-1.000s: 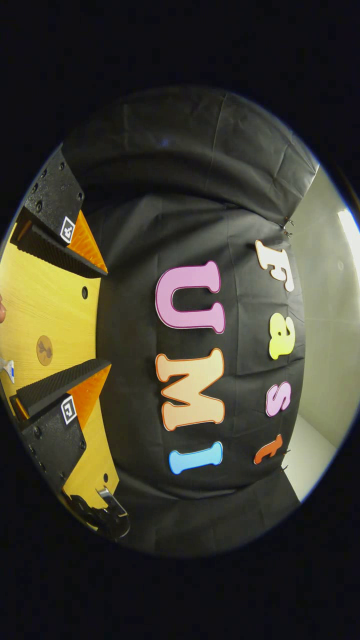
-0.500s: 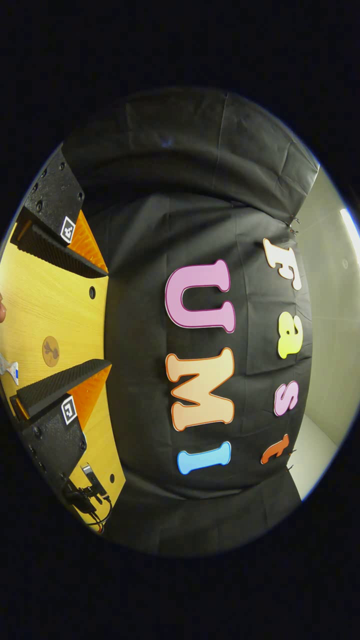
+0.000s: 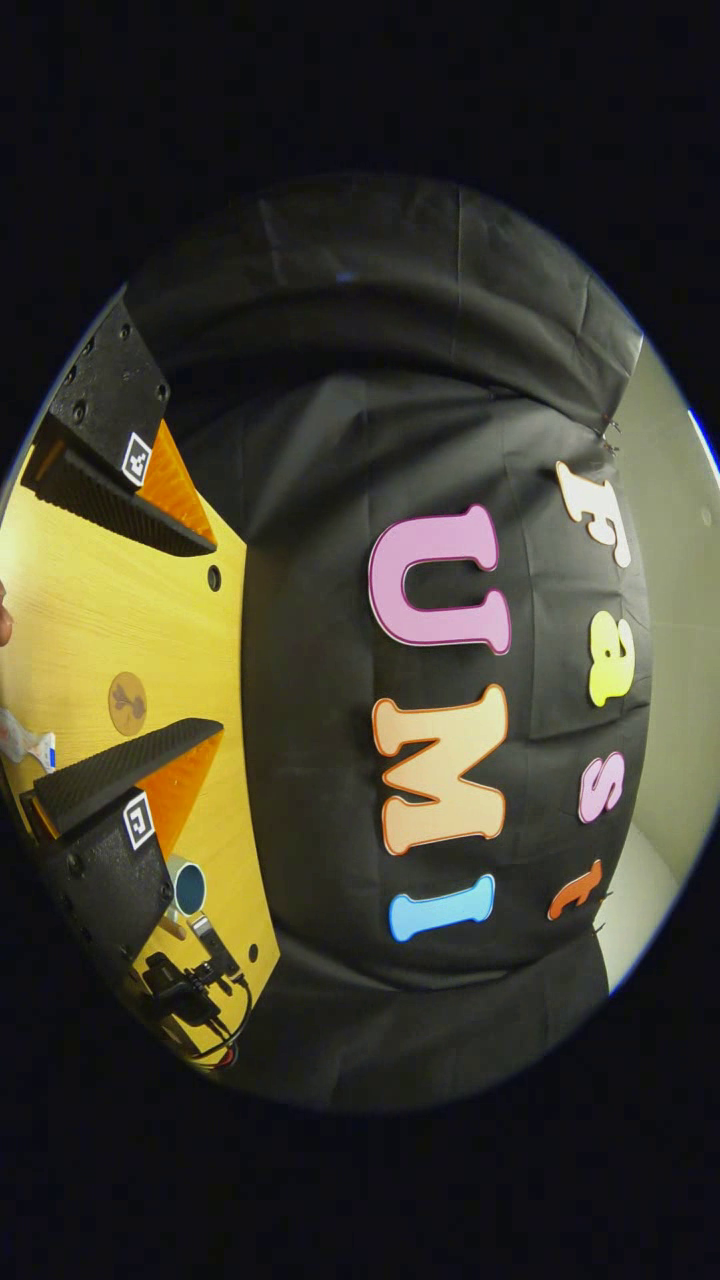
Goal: Put the toothbrush and toothpaste on the desktop into the cup, then pick up the cup and place it on the coaster on the desktop.
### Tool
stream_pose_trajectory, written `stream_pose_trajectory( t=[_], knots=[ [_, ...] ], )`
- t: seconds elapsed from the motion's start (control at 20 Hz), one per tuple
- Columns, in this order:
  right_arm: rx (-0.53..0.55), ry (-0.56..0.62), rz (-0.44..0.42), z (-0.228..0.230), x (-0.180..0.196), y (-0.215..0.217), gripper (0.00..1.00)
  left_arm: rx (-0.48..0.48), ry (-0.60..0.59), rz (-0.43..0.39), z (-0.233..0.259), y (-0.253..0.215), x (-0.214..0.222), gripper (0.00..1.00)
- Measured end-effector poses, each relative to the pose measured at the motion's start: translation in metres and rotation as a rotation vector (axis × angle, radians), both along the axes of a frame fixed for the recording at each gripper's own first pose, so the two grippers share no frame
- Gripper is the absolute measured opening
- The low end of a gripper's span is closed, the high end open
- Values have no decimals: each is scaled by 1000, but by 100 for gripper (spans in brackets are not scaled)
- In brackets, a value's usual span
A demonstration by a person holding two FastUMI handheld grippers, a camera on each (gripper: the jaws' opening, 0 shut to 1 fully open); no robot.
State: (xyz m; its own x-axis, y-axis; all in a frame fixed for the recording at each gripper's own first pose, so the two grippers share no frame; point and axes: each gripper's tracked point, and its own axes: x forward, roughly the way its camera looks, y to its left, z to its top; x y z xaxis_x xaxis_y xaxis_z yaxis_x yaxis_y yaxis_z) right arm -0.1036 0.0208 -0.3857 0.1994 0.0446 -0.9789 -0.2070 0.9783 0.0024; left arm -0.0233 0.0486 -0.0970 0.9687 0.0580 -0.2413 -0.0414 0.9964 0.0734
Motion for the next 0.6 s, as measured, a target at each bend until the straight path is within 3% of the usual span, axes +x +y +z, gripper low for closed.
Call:
stream_pose_trajectory(
  t=[0.05,0.1,0.15,0.6],
  knots=[
    [-2,19,8,1,1,-1,37,-3,11,-15,-4,-3,0,94],
    [9,37,-16,1,0,-1,37,-10,31,-32,-14,-10,0,94],
    [22,41,-22,2,0,0,14,-19,55,-51,-23,-17,0,94],
    [17,-12,14,2,1,0,14,-76,346,-216,-115,-67,-30,95]
  ],
)
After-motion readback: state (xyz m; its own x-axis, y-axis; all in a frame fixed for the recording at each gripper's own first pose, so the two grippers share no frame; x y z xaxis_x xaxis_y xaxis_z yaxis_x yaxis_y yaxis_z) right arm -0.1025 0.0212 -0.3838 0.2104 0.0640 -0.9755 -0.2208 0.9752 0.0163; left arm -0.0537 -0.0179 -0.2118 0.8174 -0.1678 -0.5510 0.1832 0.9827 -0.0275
